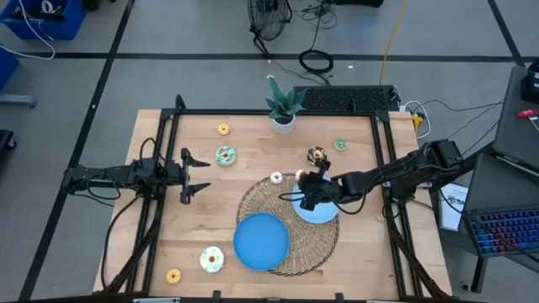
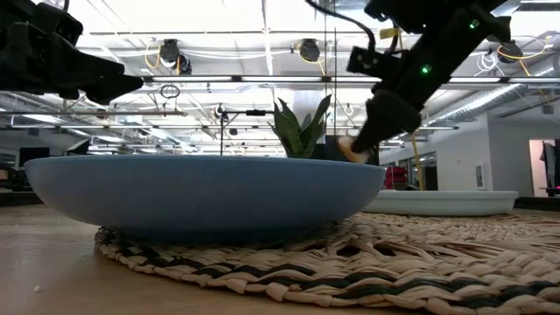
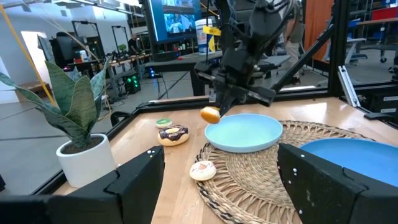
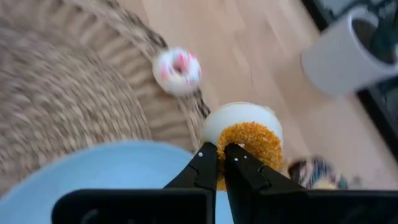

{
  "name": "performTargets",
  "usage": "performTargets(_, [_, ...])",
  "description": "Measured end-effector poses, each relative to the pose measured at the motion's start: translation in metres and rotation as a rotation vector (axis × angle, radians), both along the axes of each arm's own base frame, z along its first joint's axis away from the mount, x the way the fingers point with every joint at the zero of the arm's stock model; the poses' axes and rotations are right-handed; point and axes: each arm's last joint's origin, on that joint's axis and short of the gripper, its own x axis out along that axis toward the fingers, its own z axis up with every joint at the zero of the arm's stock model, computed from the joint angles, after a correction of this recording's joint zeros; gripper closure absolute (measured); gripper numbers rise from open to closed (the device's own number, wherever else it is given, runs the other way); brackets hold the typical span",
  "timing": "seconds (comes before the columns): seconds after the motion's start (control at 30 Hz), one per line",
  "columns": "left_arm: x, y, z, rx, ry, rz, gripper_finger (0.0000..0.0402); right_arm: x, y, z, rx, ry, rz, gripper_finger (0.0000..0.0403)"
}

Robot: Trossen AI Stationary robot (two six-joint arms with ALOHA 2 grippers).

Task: Pick & Place donuts
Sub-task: Put the small orange donut on the light blue plate

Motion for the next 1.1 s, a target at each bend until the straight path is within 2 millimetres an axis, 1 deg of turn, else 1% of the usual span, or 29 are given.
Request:
performTargets(0.07, [0.0, 0.0, 0.0, 0.0, 0.0, 0.0, 0.0096, -0.003, 0.0, -0.003, 0.039, 0.021, -0.03, 0.0392])
performTargets(0.3, [0.0, 0.0, 0.0, 0.0, 0.0, 0.0, 0.0096, -0.009, 0.005, -0.008, 0.305, 0.078, -0.022, 0.0392])
performTargets(0.43, [0.0, 0.0, 0.0, 0.0, 0.0, 0.0, 0.0096, -0.014, 0.006, -0.012, 0.389, 0.135, -0.057, 0.0392])
performTargets(0.63, [0.0, 0.0, 0.0, 0.0, 0.0, 0.0, 0.0096, -0.027, 0.006, -0.017, 0.487, 0.246, -0.173, 0.0392])
performTargets(0.77, [0.0, 0.0, 0.0, 0.0, 0.0, 0.0, 0.0096, -0.033, 0.005, -0.018, 0.492, 0.289, -0.227, 0.0392])
performTargets(1.0, [0.0, 0.0, 0.0, 0.0, 0.0, 0.0, 0.0096, -0.033, 0.005, -0.018, 0.492, 0.289, -0.228, 0.0391])
performTargets(1.1, [0.0, 0.0, 0.0, 0.0, 0.0, 0.0, 0.0096, -0.033, 0.005, -0.018, 0.493, 0.288, -0.228, 0.0382])
